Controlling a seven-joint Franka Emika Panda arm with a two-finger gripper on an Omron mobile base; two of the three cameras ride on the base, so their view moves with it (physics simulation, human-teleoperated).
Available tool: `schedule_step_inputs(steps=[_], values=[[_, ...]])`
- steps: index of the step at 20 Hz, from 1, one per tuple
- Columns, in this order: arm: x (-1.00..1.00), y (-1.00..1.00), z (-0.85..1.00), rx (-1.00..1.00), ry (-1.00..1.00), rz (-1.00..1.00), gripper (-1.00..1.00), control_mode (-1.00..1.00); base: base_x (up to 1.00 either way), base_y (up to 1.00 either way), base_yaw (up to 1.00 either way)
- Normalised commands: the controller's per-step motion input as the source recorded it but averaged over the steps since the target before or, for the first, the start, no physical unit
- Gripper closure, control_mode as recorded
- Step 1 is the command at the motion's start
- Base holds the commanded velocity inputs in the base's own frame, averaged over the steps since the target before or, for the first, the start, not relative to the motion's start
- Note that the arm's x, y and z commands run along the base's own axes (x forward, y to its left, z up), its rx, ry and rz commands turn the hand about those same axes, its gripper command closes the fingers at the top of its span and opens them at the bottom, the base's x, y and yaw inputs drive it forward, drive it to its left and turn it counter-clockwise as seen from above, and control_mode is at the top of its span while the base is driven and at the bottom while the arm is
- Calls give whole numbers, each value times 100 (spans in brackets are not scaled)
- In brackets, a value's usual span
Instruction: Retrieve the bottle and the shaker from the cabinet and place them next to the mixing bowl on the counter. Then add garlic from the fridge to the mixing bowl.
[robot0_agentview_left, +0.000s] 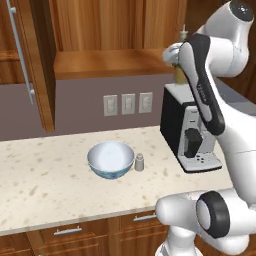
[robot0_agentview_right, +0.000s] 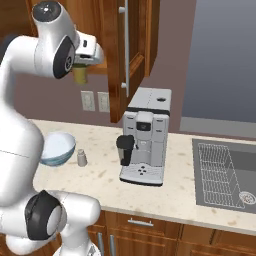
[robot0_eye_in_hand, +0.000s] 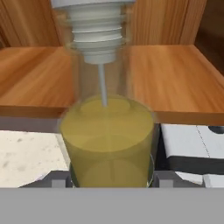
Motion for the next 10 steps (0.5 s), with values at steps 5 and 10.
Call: schedule_step_inputs(steps=[5,10], values=[[-100,6,-37,0,1,20,100,-100,0,0,0],[-100,21,-59,0,5,21,100,-100,0,0,0]])
